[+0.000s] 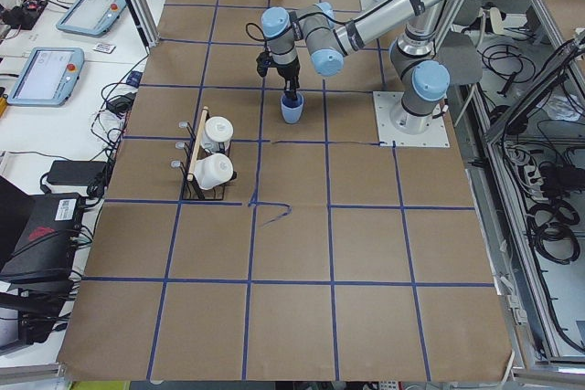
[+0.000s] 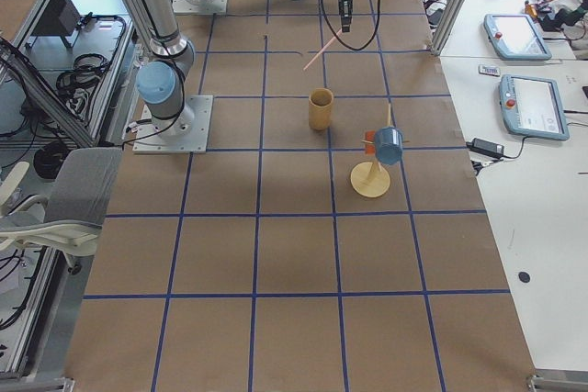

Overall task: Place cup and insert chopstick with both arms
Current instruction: 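Lower the left gripper onto the light-blue cup and grasp its rim, then carry the light-blue cup toward the table centre and set it down, then open and withdraw the left gripper while the right gripper carries the chopstick over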

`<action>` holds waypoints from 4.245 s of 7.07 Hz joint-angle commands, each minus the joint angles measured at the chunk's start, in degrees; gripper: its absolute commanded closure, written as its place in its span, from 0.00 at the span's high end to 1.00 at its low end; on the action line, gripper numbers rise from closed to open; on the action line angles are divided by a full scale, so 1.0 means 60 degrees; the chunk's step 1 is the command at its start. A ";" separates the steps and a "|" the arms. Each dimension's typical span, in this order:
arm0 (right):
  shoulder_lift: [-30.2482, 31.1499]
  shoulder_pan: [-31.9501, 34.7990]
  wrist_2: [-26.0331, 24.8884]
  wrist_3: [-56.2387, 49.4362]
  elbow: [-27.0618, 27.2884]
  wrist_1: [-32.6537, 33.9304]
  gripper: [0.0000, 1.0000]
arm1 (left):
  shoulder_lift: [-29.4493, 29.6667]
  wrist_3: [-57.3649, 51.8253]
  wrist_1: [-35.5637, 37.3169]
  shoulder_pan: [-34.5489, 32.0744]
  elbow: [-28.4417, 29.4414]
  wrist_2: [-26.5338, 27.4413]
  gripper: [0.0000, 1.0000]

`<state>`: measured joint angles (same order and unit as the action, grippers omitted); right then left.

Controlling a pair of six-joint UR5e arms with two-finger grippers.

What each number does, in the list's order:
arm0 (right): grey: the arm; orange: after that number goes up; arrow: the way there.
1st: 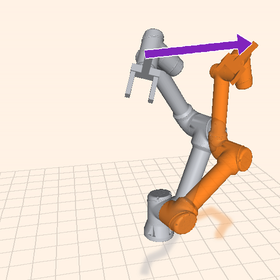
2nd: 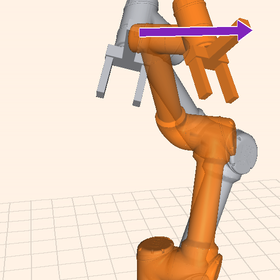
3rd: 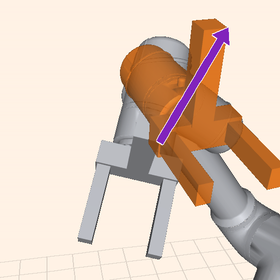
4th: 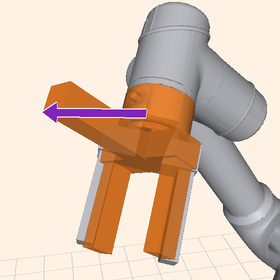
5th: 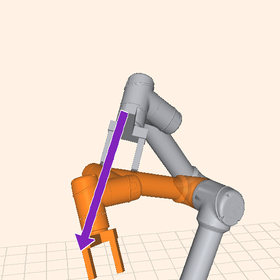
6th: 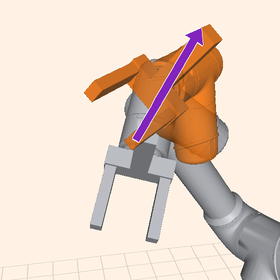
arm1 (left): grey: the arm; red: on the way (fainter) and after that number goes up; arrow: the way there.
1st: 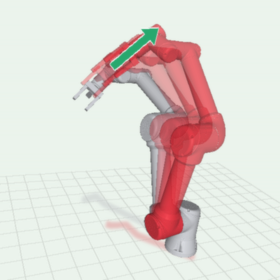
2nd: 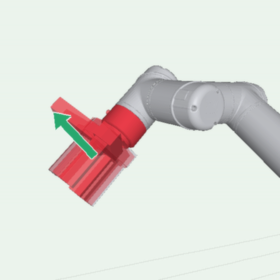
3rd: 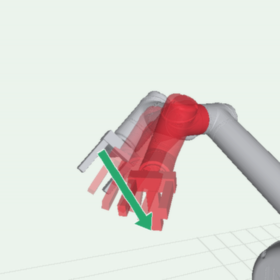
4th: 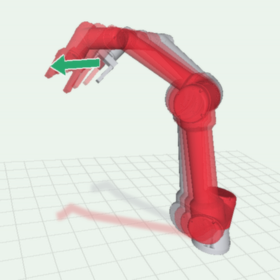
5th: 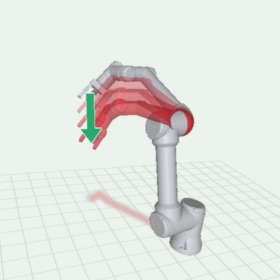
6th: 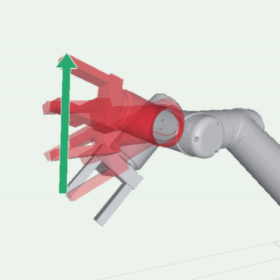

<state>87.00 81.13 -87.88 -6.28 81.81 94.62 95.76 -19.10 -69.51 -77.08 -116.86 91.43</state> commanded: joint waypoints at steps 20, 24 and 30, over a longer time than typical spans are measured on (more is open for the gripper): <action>-0.0131 0.0438 -0.0266 0.0020 -0.0027 -0.0096 0.00 | 0.3642 1.0641 0.0951 -0.5333 0.5443 -0.2202 0.98; -0.0159 0.1617 -0.0235 0.2061 -0.0012 0.0704 0.00 | 0.1304 0.7395 -0.2757 -0.4603 0.5753 -0.1768 1.00; -0.0160 0.3893 -0.1026 0.3960 0.1892 0.5251 0.00 | -0.0447 0.2847 -0.4430 -0.2505 0.5533 0.0171 1.00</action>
<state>85.97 102.50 -92.02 16.03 92.00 124.22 93.37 0.86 -98.30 -92.76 -83.02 91.30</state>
